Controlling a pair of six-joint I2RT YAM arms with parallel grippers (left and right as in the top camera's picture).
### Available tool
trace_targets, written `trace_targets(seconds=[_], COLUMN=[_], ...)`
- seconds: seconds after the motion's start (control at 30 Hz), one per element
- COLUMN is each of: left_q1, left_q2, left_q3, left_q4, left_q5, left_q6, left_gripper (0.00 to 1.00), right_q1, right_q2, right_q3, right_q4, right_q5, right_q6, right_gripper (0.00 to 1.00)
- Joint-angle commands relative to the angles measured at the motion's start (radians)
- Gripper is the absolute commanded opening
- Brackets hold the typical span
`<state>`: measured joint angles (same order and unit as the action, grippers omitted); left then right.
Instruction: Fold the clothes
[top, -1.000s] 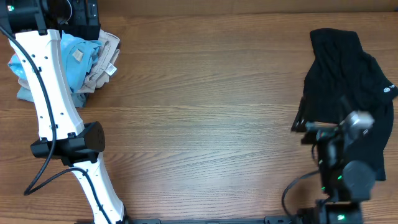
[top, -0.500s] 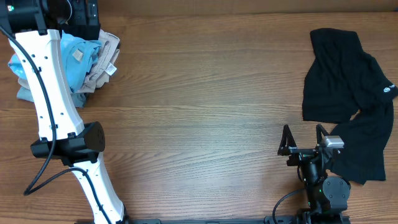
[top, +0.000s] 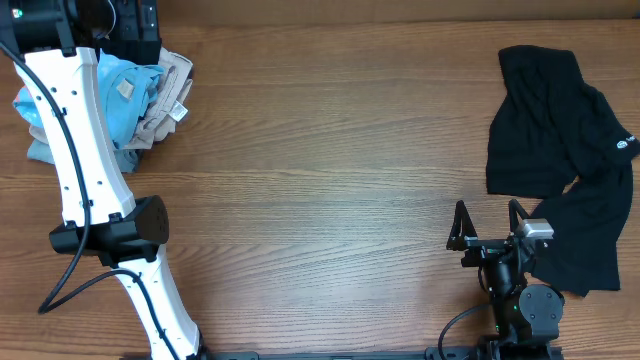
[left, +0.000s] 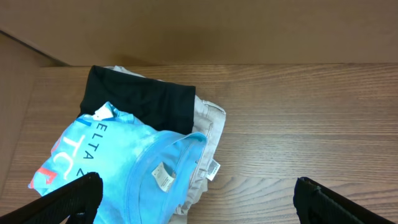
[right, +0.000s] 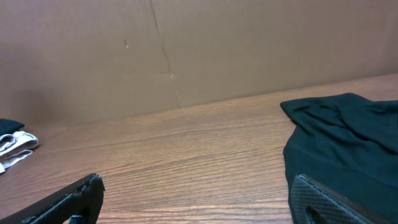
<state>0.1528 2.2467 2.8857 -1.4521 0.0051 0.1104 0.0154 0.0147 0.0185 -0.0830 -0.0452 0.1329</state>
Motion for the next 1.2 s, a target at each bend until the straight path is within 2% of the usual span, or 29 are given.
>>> trace_targets(seconds=[0.0,0.57,0.67,0.77,0.93,1.07,1.17], left_q1=[0.004,0.004,0.004,0.004,0.004,0.004,0.004], left_q2=[0.007,0.006,-0.023,-0.095,-0.287,-0.484,-0.653], left_q3=[-0.003,-0.005,-0.050,-0.166,-0.460,-0.712,-0.952], left_q4=[-0.003,-0.003,-0.003,-0.002,0.021,0.142,0.331], left_q5=[0.007,0.007,0.000,-0.015,-0.041,-0.050,-0.037], left_q6=[-0.003,-0.003,-0.002,-0.002,0.029,0.047,0.047], left_gripper=[1.00,1.00,1.00,1.00,1.00,1.00,1.00], right_q1=[0.007,0.007,0.007,0.007,0.007,0.007,0.007], right_q2=[-0.012,-0.012,-0.012,-0.012,-0.012,-0.012,-0.012], right_q3=[-0.010,-0.010,-0.010,-0.010,-0.010,-0.010,-0.010], right_q4=[0.002,0.002,0.002,0.002,0.002,0.002,0.002], right_q5=[-0.001,-0.001,-0.001,-0.001,-0.001,-0.001,-0.001], right_q6=[-0.003,-0.003,-0.003,-0.003,-0.003,-0.003,-0.003], right_gripper=[1.00,1.00,1.00,1.00,1.00,1.00,1.00])
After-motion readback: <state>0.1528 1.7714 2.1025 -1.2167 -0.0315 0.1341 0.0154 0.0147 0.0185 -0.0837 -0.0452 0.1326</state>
